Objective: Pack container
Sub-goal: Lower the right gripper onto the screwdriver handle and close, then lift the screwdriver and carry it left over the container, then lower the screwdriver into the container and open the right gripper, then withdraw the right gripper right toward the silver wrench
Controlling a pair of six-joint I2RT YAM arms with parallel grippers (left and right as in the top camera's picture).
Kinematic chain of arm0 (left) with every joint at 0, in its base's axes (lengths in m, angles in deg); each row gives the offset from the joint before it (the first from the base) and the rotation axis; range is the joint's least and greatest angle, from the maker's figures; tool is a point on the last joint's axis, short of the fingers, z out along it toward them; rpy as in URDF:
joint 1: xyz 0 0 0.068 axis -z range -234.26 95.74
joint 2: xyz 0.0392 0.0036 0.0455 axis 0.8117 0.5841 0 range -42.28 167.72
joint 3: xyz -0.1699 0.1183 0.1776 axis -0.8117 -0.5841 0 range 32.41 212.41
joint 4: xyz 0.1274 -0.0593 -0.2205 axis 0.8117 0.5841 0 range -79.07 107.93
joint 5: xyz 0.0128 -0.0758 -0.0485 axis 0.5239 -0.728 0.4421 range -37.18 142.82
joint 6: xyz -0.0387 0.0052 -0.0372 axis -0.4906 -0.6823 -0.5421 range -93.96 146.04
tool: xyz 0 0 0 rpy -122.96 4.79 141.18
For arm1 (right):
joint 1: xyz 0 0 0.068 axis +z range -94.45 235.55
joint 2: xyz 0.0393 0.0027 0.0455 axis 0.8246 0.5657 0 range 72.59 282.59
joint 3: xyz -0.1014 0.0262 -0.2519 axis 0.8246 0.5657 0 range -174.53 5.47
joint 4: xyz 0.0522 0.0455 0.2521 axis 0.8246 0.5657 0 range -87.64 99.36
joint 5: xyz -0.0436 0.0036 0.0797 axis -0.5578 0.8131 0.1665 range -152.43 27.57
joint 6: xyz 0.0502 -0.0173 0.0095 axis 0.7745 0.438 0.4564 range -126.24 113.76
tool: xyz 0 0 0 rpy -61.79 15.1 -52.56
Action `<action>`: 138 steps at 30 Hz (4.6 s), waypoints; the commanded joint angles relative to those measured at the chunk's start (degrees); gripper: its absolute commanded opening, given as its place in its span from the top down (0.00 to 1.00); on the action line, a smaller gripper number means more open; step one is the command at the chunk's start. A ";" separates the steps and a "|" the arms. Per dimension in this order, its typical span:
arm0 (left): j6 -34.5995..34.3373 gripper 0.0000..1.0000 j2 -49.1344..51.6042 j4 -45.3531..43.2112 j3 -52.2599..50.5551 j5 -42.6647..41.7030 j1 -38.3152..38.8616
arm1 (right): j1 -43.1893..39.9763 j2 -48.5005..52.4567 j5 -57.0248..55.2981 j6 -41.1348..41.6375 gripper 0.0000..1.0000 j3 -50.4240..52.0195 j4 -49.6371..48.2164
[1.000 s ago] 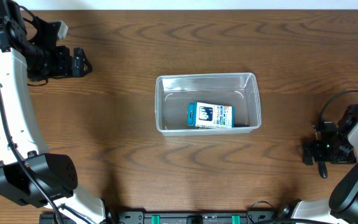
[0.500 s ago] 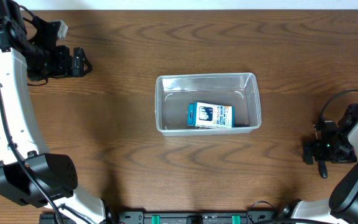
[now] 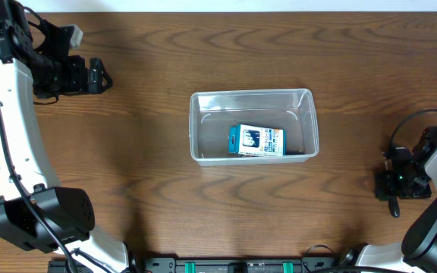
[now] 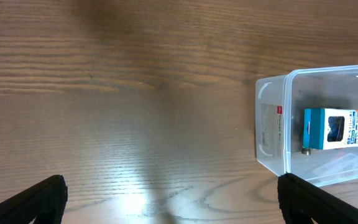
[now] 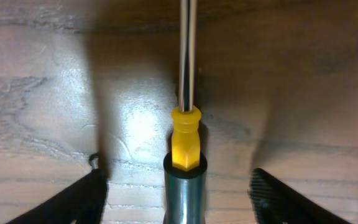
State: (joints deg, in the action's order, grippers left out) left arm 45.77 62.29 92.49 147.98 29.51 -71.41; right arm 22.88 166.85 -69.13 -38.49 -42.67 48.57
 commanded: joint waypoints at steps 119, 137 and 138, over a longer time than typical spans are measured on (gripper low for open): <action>0.13 0.02 -0.20 -0.87 -0.22 0.44 -0.17 | 58.88 21.20 11.21 -22.60 0.13 -45.51 20.22; 0.09 0.02 -0.20 -0.22 -0.22 0.44 -0.17 | 58.84 15.56 11.21 -1.70 0.01 -62.82 28.98; 0.11 0.02 -0.20 -0.07 -0.22 0.44 -0.17 | 58.82 14.78 10.99 -1.01 0.01 -64.41 29.92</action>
State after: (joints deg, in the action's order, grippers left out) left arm 45.77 62.29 91.88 147.98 29.51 -71.41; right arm 80.83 186.39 -58.64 -46.25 -101.51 76.77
